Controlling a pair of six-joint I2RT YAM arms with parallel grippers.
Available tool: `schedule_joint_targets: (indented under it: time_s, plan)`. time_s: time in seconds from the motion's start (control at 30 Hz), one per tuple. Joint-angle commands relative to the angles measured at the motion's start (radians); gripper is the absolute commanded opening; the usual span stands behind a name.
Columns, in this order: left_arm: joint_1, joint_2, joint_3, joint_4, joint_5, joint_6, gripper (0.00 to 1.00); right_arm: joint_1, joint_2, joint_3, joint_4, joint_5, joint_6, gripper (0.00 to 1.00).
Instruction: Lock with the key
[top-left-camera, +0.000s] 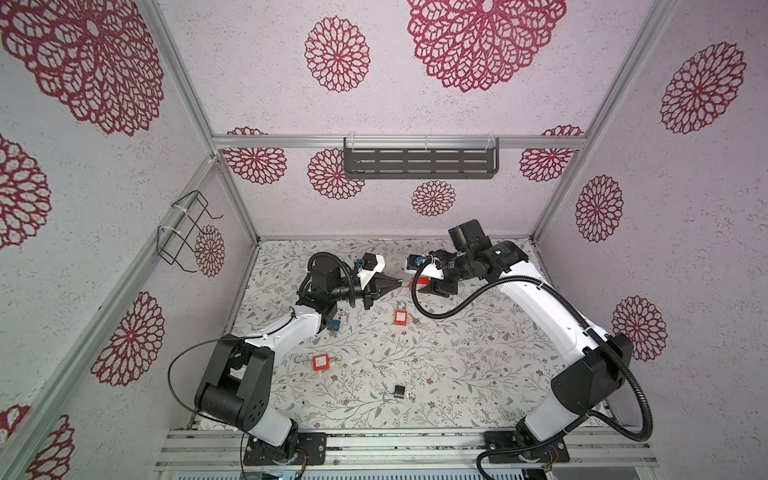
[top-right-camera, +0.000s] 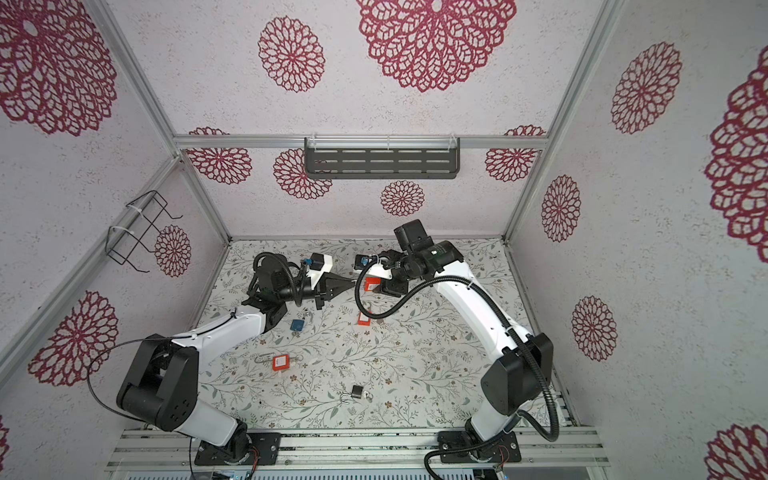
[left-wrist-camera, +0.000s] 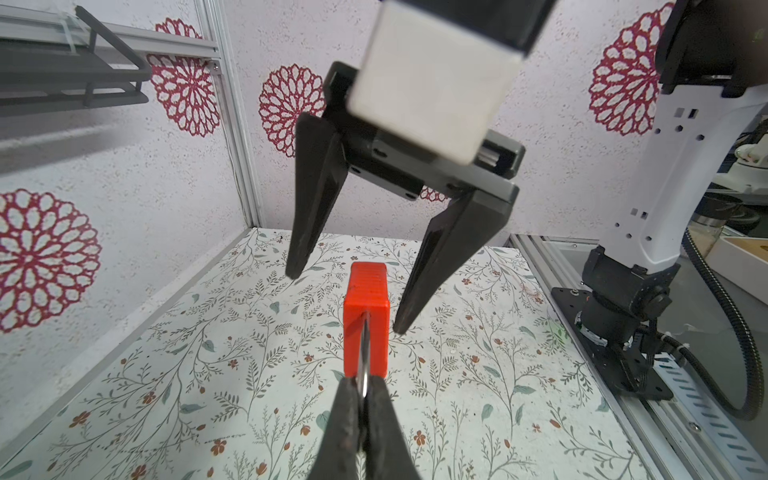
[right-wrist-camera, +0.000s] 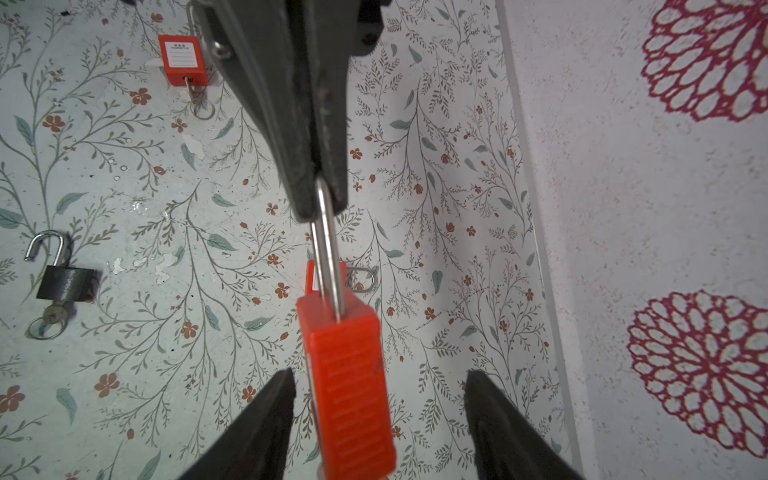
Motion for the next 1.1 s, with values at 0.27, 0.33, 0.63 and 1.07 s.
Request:
schedule_joint_targets:
  time_s: [0.27,0.33,0.63,1.07]
  plan:
    - [0.013,0.044,0.076,0.172,0.029,-0.132,0.00,-0.042,-0.200,-0.087,0.009,0.007,0.116,0.72]
    - [0.011,0.039,0.076,0.165,0.026,-0.130,0.00,-0.070,-0.226,-0.110,0.018,0.005,0.134,0.71]
    - [0.007,0.014,0.062,0.148,0.032,-0.123,0.00,-0.176,-0.253,-0.173,0.023,-0.064,0.151,0.64]
    - [-0.007,-0.007,0.055,0.102,0.065,-0.085,0.00,-0.178,-0.072,0.015,-0.192,-0.193,0.083,0.47]
